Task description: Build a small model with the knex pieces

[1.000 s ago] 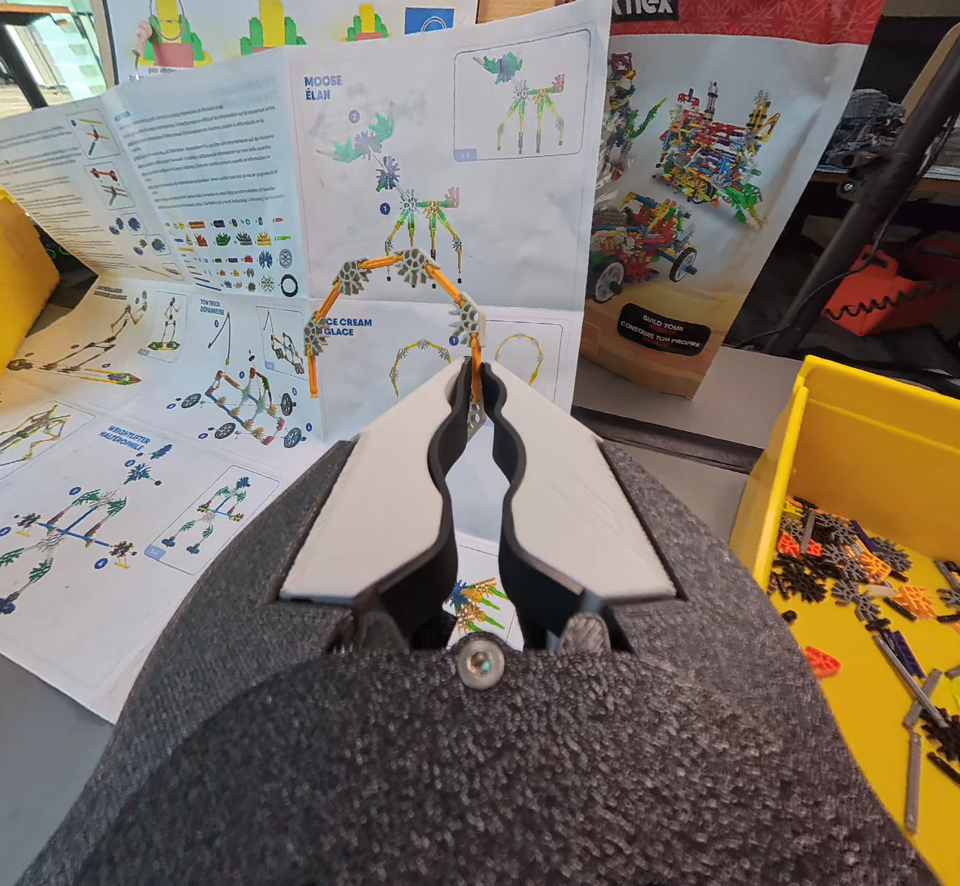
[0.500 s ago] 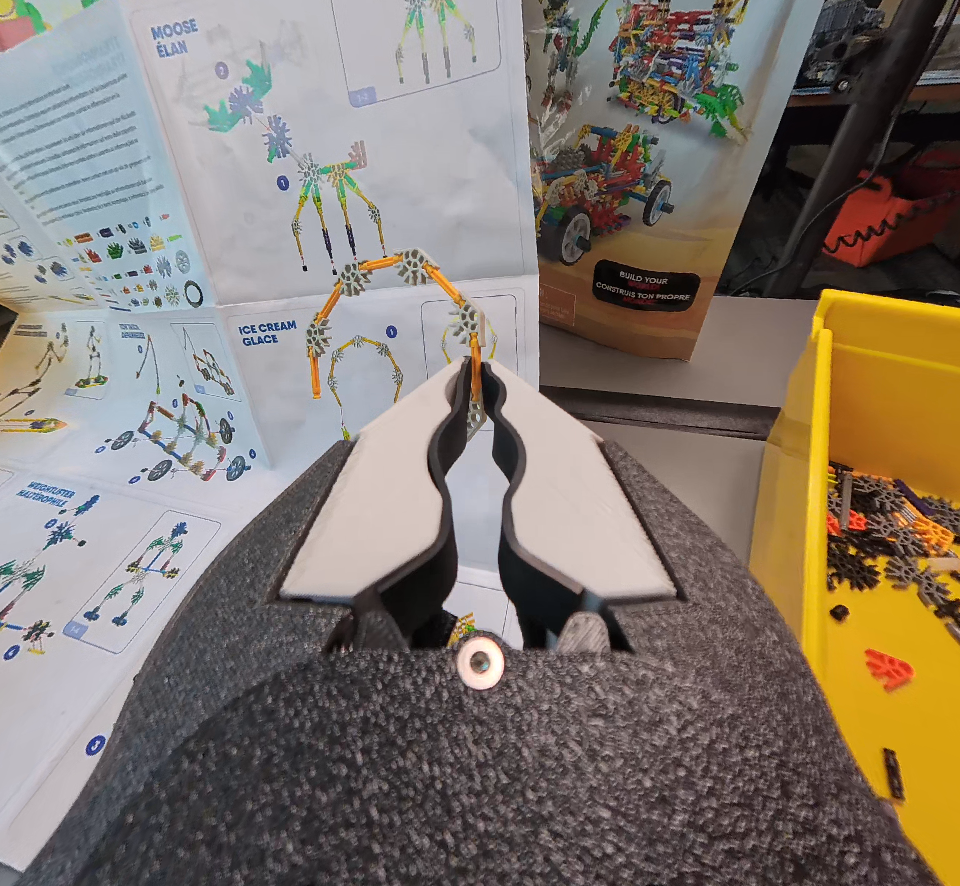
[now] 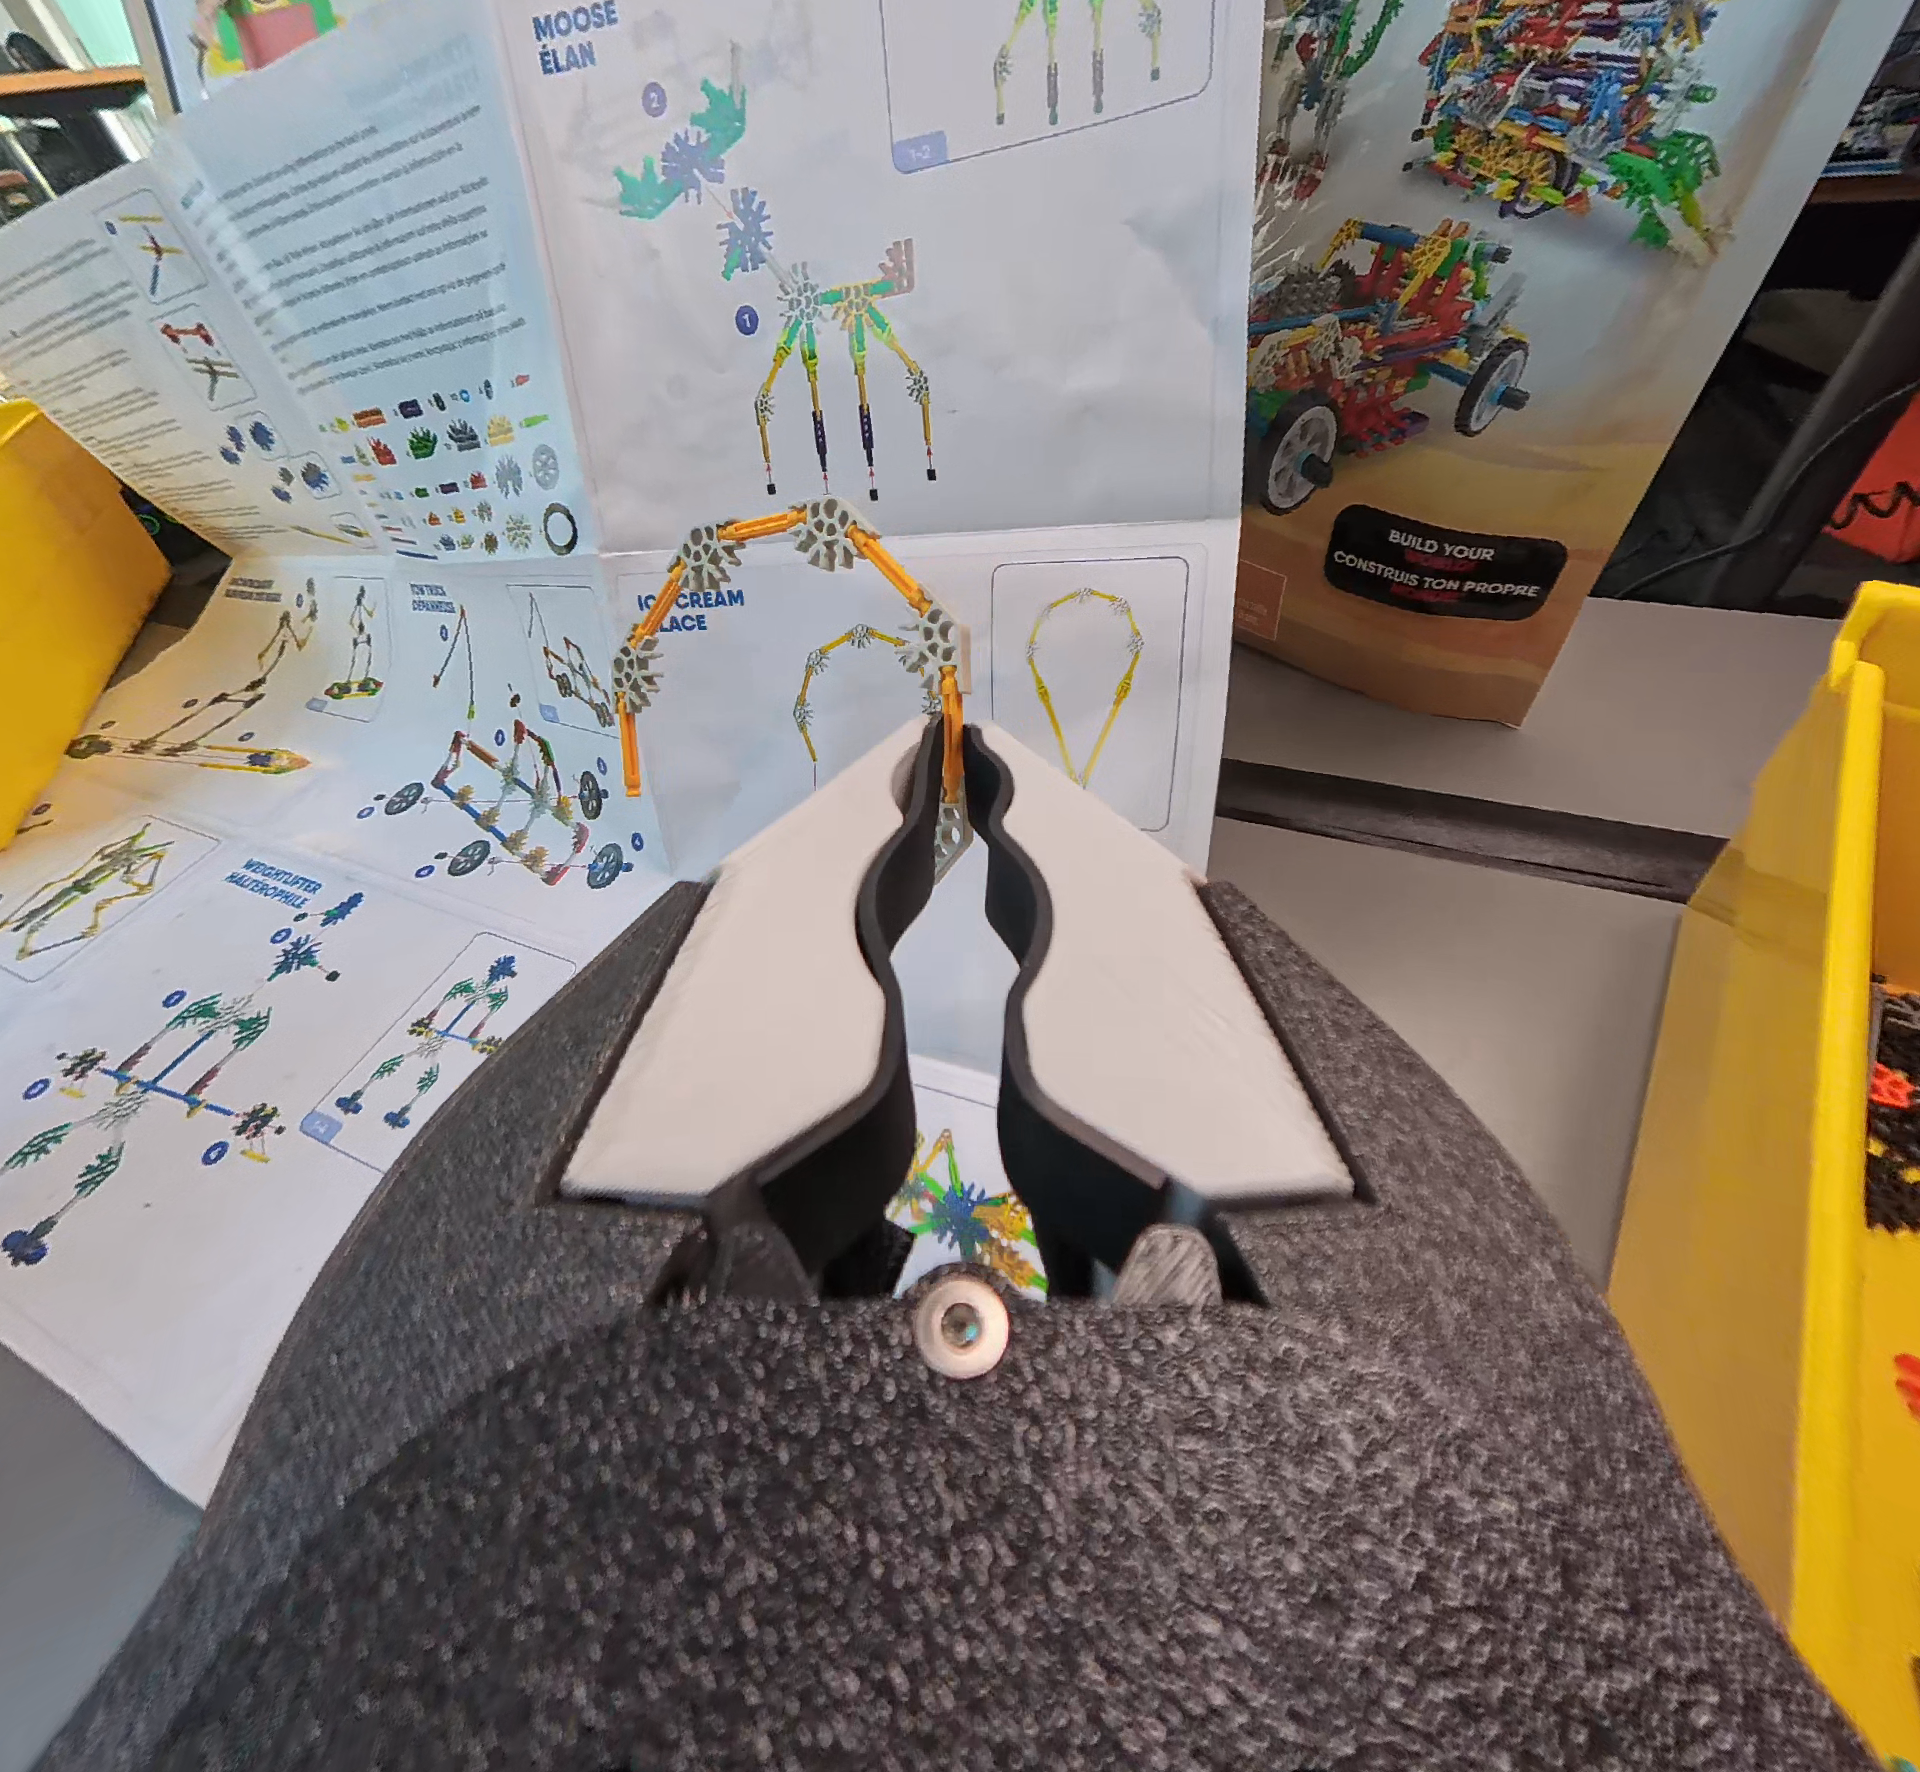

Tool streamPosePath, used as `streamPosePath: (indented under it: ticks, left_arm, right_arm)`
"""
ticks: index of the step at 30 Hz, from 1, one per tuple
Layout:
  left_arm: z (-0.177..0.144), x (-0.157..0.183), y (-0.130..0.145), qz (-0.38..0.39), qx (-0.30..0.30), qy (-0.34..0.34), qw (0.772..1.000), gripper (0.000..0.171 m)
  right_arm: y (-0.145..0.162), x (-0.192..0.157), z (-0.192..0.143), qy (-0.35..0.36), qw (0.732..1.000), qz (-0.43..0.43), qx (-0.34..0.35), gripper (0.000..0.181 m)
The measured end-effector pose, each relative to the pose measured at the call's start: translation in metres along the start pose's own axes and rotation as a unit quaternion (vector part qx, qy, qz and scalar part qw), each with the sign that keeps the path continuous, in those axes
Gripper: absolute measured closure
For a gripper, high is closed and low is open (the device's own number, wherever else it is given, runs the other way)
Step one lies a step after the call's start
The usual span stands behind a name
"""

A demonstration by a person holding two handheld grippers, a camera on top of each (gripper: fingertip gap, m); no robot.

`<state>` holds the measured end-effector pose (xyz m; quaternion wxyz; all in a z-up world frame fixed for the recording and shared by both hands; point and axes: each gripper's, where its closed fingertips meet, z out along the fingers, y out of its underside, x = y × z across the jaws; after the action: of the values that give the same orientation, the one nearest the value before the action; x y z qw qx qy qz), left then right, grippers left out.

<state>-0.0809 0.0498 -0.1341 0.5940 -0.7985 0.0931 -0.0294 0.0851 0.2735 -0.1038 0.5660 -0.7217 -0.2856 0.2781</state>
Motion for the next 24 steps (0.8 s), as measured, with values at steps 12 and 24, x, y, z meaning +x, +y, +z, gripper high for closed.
streamPosePath:
  ticks: [12, 24]
  left_arm:
    - [-0.001, -0.001, 0.000, 0.001, -0.002, 0.000, 1.000, 0.107]
    - [0.004, 0.005, 0.009, 0.008, -0.017, 0.008, 1.000, 0.108]
  right_arm:
    - [0.016, -0.092, -0.060, -0.140, 0.989, -0.021, -0.043, 0.179]
    - [0.146, -0.176, -0.135, -0.226, 0.936, -0.052, -0.265, 0.179]
